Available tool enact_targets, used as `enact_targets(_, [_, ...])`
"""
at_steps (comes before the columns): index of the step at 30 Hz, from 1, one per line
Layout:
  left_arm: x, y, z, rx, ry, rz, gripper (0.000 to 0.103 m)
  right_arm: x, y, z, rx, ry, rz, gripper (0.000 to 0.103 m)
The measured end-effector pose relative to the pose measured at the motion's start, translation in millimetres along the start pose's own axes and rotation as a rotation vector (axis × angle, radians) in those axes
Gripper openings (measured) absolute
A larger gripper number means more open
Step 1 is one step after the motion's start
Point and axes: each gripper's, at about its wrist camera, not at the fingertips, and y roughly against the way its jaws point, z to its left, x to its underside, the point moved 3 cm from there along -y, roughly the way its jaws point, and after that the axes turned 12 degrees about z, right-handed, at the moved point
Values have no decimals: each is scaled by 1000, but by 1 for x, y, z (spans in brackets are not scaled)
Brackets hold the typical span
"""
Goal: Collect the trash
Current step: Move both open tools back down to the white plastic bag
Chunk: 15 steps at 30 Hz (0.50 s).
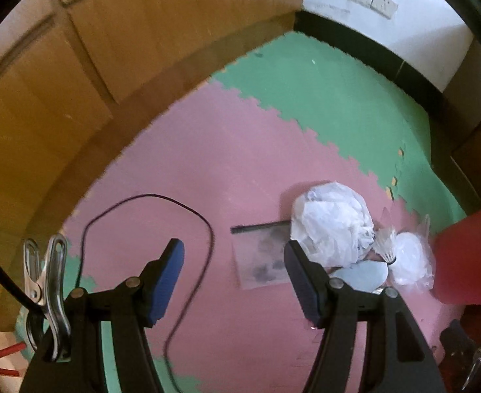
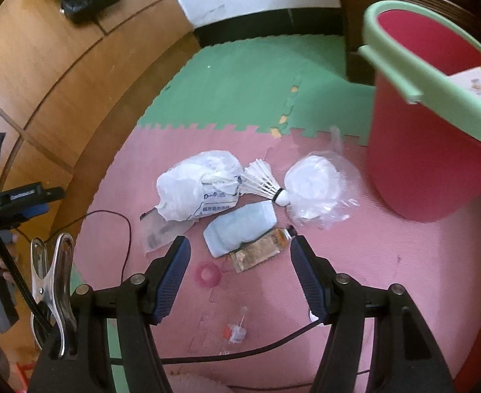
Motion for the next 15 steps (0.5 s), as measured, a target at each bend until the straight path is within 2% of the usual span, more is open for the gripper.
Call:
enact_targets(7, [-8, -37, -27, 51, -32, 32, 68, -23, -36, 5, -41, 25, 52, 66])
enact_targets(15, [-13, -85, -50, 138, -9, 105, 67, -44, -85, 16, -87, 34, 118, 66])
